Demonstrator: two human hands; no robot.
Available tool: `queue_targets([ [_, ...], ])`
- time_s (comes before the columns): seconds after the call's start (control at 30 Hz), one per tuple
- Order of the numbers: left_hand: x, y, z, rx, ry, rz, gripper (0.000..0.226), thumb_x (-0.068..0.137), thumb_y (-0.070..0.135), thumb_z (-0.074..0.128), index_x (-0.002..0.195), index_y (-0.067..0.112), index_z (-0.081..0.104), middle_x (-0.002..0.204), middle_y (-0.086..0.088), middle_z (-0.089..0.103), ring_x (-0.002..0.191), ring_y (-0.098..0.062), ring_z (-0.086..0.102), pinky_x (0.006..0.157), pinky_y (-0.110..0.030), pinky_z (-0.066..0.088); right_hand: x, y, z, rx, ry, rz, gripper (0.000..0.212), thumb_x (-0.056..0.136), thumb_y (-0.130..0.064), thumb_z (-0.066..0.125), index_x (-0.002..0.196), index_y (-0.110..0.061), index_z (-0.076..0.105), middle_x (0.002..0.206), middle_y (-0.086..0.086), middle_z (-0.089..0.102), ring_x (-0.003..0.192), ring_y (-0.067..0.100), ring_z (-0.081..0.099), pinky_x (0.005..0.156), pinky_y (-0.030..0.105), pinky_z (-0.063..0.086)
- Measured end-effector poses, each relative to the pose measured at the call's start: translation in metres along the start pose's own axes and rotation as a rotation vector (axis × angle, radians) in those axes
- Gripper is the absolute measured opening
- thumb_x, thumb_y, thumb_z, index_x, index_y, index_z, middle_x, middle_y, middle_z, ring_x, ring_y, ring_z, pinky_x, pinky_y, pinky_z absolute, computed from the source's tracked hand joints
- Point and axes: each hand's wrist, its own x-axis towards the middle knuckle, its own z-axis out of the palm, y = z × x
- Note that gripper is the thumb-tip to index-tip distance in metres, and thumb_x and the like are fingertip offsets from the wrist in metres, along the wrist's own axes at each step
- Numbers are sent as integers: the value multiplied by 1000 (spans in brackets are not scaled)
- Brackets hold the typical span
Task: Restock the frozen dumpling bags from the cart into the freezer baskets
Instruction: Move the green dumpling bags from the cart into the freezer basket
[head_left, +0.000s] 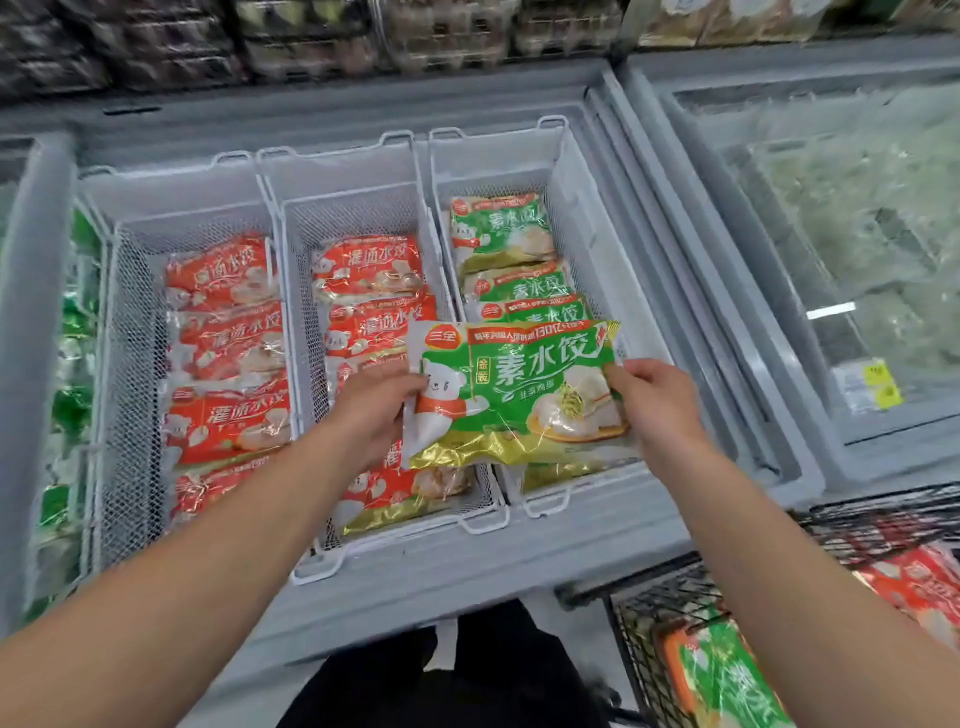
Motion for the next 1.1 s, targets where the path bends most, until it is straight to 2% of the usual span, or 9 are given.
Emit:
queue_targets([
  [0.2, 59, 44, 32, 62, -5, -35, 21, 96, -1, 57, 96, 16, 68, 99, -6, 76, 88, -19, 72, 87, -41, 56, 95, -38, 25, -172, -47, -47, 13, 91, -22, 63, 81, -14, 67, 68, -1, 61, 67, 16, 55, 58, 27, 39],
  [0.4, 163, 80, 69, 28, 59, -42, 47, 92, 1, 63, 138, 3, 52, 126, -11, 68, 108, -24, 70, 99, -43, 54, 215, -64, 61, -241, -80, -46, 22, 90, -21, 61, 69, -22, 59, 64, -4, 58, 70, 19, 56, 72, 33, 47],
  [0.5, 215, 95, 89, 12, 84, -62, 47, 84, 6, 71, 129, 6, 59, 126, -12, 67, 103, -23, 71, 90, -38, 58, 265, -72, 81, -263, -153, -43, 5, 92, -19, 62, 92, -23, 60, 78, -6, 61, 79, 17, 59, 72, 29, 48],
  [0.6, 253, 106, 108, 9, 138, -73, 48, 88, 2, 69, 133, 9, 56, 131, -10, 63, 102, -22, 70, 85, -35, 59, 301, -77, 97, -276, -215, -38, 38, 94, -20, 64, 130, -17, 54, 109, -1, 62, 77, 9, 55, 72, 21, 45],
  [0.7, 297, 109, 117, 11, 166, -79, 72, 77, 7, 77, 143, 11, 49, 143, -9, 54, 116, -26, 63, 101, -44, 52, 336, -72, 116, -255, -264, 16, 48, 94, -24, 64, 138, -16, 47, 114, 2, 64, 73, 6, 60, 60, 19, 40],
  [0.83, 358, 86, 114, 62, 144, -102, 69, 71, 8, 75, 138, 11, 56, 135, -10, 63, 117, -28, 64, 102, -49, 51, 369, -52, 134, -216, -308, 124, 52, 90, -26, 67, 137, -17, 47, 120, -2, 62, 100, 18, 66, 92, 39, 52],
  [0.9, 354, 85, 118, 110, 128, -117, 65, 72, 5, 71, 135, 13, 57, 133, -10, 65, 118, -28, 64, 102, -51, 51, 377, -39, 135, -229, -309, 171, 43, 88, -24, 67, 128, -17, 53, 118, -2, 62, 104, 18, 62, 95, 40, 50],
  [1.0, 336, 88, 127, 185, 86, -155, 47, 83, -2, 68, 125, 18, 61, 117, -5, 73, 101, -24, 72, 88, -47, 59, 380, -16, 135, -283, -265, 188, 23, 86, -12, 65, 107, -18, 57, 98, -3, 66, 87, 14, 65, 71, 31, 54],
  [1.1, 325, 89, 131, 211, 58, -194, 32, 93, -3, 60, 117, 17, 59, 105, -5, 74, 72, -10, 73, 53, -25, 58, 383, -8, 134, -375, -232, 112, 29, 85, -7, 63, 112, -14, 58, 100, -3, 66, 81, 9, 61, 61, 20, 47],
])
